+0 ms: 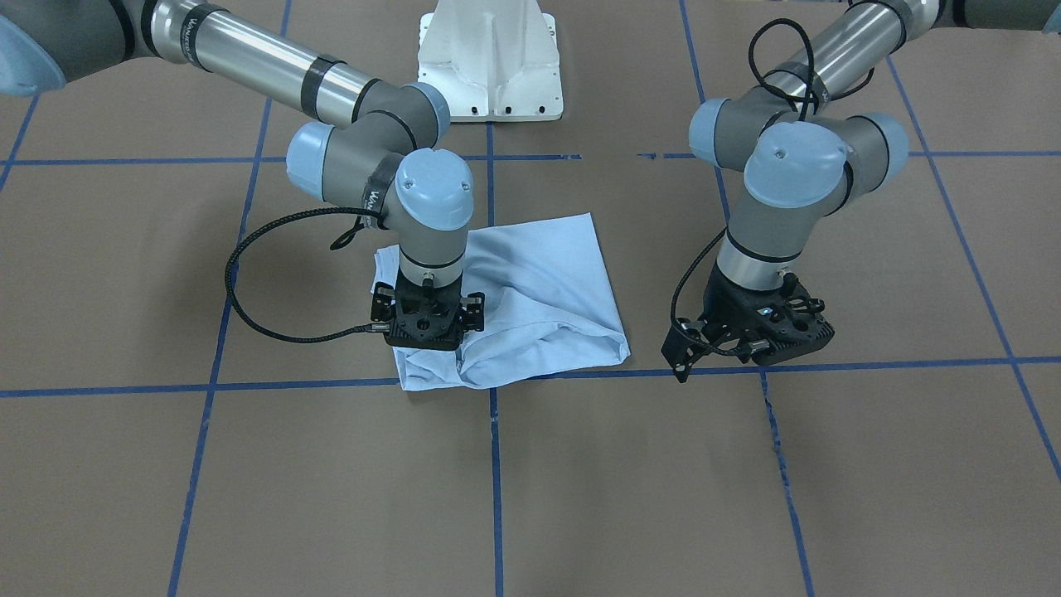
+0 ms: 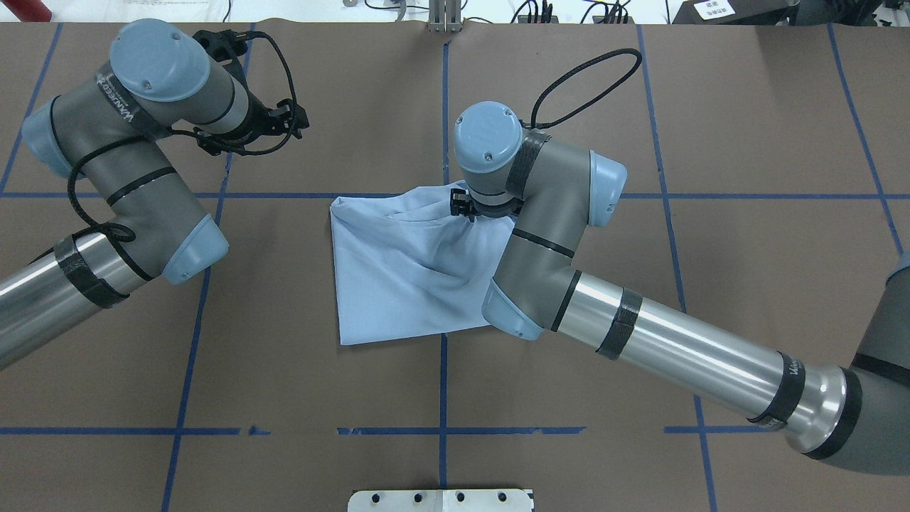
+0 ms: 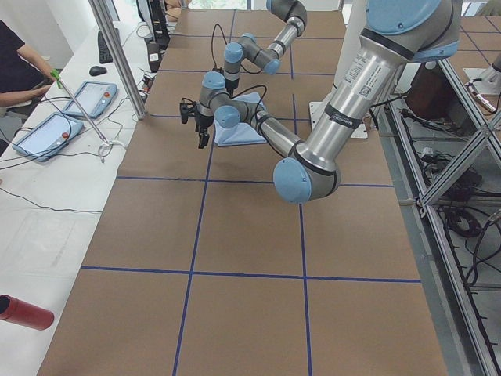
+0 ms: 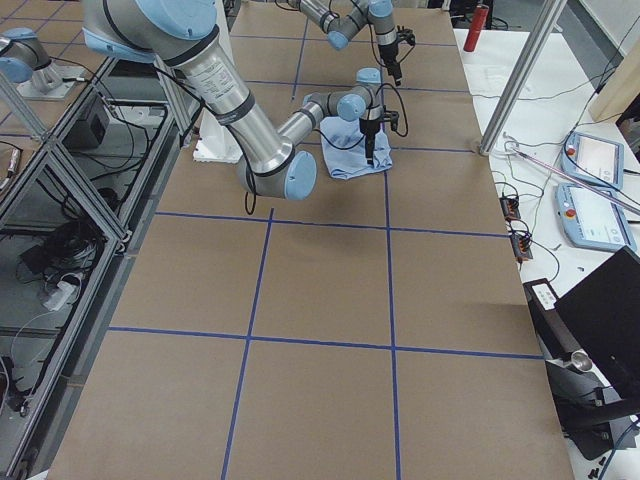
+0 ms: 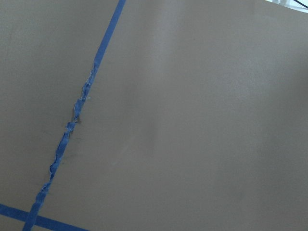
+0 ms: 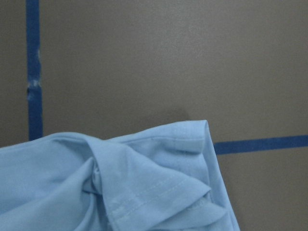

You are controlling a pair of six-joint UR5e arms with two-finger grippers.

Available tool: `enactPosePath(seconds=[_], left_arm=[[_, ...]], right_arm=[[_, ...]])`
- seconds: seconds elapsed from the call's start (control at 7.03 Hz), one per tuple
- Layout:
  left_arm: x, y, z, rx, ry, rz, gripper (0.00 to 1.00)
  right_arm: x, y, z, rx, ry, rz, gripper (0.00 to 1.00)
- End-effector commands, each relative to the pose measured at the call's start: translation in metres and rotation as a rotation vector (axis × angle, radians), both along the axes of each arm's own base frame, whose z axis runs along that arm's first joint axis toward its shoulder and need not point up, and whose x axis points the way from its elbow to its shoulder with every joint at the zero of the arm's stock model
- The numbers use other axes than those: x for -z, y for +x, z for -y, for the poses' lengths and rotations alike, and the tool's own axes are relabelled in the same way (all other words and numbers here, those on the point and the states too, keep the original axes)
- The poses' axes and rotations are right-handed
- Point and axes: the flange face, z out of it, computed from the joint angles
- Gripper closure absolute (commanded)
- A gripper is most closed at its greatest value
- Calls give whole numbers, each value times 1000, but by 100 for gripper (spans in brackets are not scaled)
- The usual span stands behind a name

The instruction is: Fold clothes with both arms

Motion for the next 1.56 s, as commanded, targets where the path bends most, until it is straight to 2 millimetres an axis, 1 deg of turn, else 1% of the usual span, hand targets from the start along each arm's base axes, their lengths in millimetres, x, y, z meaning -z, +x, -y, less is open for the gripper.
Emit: enactPosePath(seconds=[0.0, 0.28, 0.43, 0.57, 0.71, 0.85, 1.0, 1.14, 1.28, 1.42], left_arm=[[-3, 0, -1, -2, -3, 3, 0], [-2, 1, -2, -1, -4, 1, 0], [1, 1, -2, -1, 0, -2, 0], [2, 1, -3, -4, 1, -5, 0], [4, -2, -5, -13, 3, -16, 0], [1, -16, -10, -37, 9, -30, 0], [-7, -46, -9, -81, 88, 7, 0], [-37, -90, -5, -126, 115, 39, 0], [-64, -149, 8, -189, 159, 70, 0], [-108, -214, 11, -256, 198, 114, 0]], right_arm=[[-12, 6, 14, 1, 10, -28, 0], [-25, 25, 41, 5, 26, -56, 0], [-35, 40, 57, 4, 31, -76, 0], [-41, 61, 76, 7, 48, -89, 0], [-42, 85, 96, 4, 60, -90, 0], [-44, 120, 119, 13, 56, -74, 0], [-67, 177, 137, 63, 35, -27, 0], [-95, 253, 143, 108, 69, 3, 0], [-128, 329, 143, 147, 90, 35, 0], [-174, 400, 131, 193, 92, 76, 0]])
